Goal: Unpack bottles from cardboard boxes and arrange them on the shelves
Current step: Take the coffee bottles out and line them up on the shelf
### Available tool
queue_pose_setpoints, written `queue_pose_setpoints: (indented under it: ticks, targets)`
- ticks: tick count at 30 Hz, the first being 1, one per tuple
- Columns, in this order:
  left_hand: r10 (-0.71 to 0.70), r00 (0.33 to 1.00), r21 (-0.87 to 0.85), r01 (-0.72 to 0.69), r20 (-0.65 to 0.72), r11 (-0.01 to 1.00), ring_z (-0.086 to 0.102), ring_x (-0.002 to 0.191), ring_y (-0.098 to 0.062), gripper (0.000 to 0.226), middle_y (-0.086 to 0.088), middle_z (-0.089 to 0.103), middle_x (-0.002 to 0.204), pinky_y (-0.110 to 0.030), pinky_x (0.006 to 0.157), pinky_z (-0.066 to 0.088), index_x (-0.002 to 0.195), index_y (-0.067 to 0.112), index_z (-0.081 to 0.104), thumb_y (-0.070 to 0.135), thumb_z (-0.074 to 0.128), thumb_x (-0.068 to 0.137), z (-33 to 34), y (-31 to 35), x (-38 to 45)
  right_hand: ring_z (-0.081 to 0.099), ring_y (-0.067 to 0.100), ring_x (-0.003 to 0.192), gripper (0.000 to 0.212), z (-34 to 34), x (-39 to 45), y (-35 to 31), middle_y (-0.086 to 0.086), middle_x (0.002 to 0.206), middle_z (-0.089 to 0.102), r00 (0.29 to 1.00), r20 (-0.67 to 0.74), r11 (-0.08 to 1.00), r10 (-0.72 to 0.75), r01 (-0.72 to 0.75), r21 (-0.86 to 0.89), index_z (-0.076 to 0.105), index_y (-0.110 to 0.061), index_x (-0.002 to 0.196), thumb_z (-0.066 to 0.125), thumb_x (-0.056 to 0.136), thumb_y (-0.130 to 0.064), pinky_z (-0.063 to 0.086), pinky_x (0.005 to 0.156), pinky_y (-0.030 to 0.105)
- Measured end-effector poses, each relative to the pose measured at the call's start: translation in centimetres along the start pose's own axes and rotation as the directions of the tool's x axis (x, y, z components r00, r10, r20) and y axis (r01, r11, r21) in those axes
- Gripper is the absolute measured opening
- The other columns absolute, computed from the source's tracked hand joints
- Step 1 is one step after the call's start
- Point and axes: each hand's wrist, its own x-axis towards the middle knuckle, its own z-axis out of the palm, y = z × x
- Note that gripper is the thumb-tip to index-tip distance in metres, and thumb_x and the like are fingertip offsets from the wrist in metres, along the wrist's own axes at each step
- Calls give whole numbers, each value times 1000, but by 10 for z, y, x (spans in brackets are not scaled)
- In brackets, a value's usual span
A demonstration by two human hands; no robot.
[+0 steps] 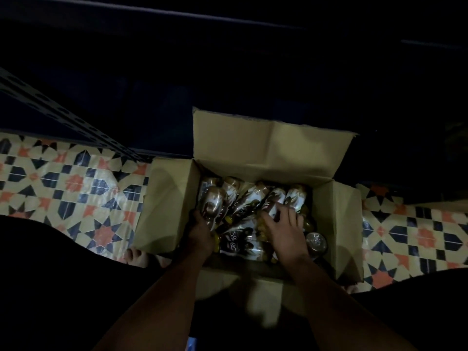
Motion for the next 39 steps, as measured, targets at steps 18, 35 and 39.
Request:
queue_pose_setpoints:
  ticks: [18, 35, 39]
  targets:
    - [255, 944, -527, -329, -211, 783, 66, 101, -8, 34, 8, 70, 110, -28, 90, 54, 105, 19, 70, 43, 82, 83, -46, 51, -34, 63, -4, 91, 26, -40, 4, -4, -8, 100, 68, 880, 12, 270, 474, -158, 950, 62, -23, 111, 54, 101, -45, 51, 77, 20]
    - [275, 961, -716, -207, -21, 667, 71, 83, -26, 23, -11, 74, 82, -46, 82, 56, 82, 10, 70, 33, 73, 85, -73, 105, -61, 60, 7, 80, 33, -83, 11, -41, -6, 85, 64, 930, -47, 293, 365, -67, 954, 58, -20, 91, 53, 97, -52, 47, 76, 29]
    - [334, 938, -718, -297, -95, 630, 71, 85, -14, 8, 2, 77, 84, -36, 81, 56, 87, 15, 74, 18, 70, 94, -120, 128, -98, 55, 2, 74, 39, -155, -3, -56, -5, 81, 60, 938, -98, 283, 332, 0, 959, 56, -17, 90, 52, 93, -56, 45, 70, 23]
